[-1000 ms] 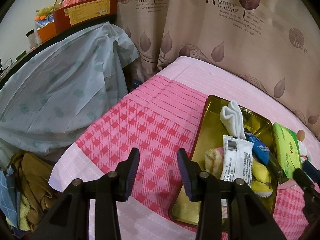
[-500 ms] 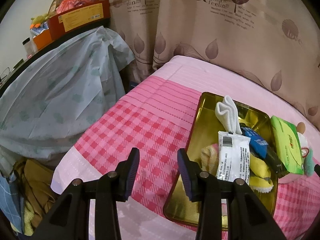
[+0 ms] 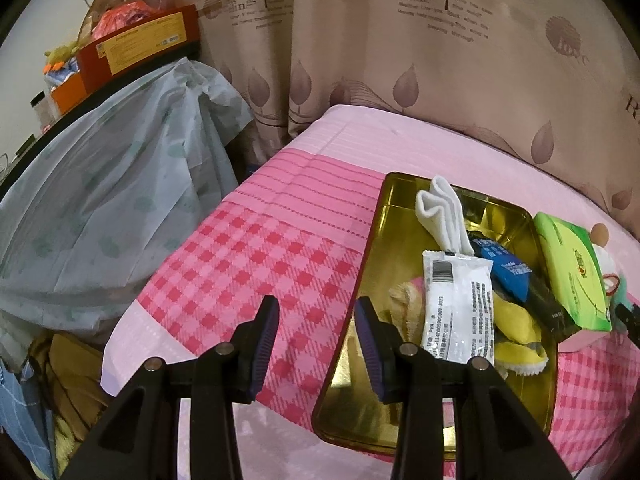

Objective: Organize soft objects
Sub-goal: 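Grasp the teal fluffy scrunchie with the right tool, then grasp the white red-trimmed cloth with the left tool while the right holds the scrunchie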

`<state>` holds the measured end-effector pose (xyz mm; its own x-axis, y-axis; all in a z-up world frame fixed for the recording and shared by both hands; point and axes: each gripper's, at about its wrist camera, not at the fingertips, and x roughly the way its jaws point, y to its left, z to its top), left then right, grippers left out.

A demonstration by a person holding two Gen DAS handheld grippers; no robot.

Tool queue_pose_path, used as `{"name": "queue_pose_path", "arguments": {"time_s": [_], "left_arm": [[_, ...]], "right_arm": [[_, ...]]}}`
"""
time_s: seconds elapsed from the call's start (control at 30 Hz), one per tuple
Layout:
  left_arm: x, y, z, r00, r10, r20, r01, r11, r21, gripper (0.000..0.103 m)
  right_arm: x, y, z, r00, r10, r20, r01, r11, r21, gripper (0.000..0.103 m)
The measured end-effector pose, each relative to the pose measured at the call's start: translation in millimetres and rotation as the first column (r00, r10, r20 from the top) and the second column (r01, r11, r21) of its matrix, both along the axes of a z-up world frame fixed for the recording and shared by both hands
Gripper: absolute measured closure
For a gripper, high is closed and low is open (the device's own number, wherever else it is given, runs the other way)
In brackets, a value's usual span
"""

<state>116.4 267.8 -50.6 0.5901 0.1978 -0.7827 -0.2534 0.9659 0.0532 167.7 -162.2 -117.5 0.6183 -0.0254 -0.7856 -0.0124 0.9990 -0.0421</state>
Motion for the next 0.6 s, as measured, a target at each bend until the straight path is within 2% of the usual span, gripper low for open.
{"name": "queue_pose_path", "arguments": {"time_s": [0.07, 0.1, 0.23, 0.33, 0.6], "left_arm": [[1.2, -1.7, -1.4, 1.0, -0.005, -0.004, 0.005, 1.0, 0.009, 0.063], [1.8, -2.4, -2.1, 1.0, -0.008, -0.006, 0.008, 1.0, 0.011, 0.063], [2.5, -3.9, -3.5, 1.0, -0.012, -0.01, 0.013, 1.0, 0.018, 0.063], [2.4, -7.1, -4.2, 1.0, -0.016, -0.013, 0.017, 0.999, 0.034, 0.063], [0.3, -28.7, -1.4, 0.997, -0.074, 0.003, 0.073, 0.993, 0.097, 0.063]], "right_arm": [[6.5, -0.5, -6.3, 1.0, 0.004, -0.012, -0.004, 1.0, -0.001, 0.045], [8.2, -0.4, -9.2, 1.0, 0.007, -0.017, -0.007, 1.0, -0.002, 0.053], [5.7, -1.2, -13.1, 1.0, 0.013, -0.005, -0.013, 1.0, 0.004, 0.073], [-0.8, -3.8, -11.9, 1.0, 0.013, 0.002, -0.013, 1.0, 0.015, 0.077], [-34.5, -18.7, -11.1, 1.0, -0.006, 0.008, 0.006, 0.999, 0.047, 0.077]]}}
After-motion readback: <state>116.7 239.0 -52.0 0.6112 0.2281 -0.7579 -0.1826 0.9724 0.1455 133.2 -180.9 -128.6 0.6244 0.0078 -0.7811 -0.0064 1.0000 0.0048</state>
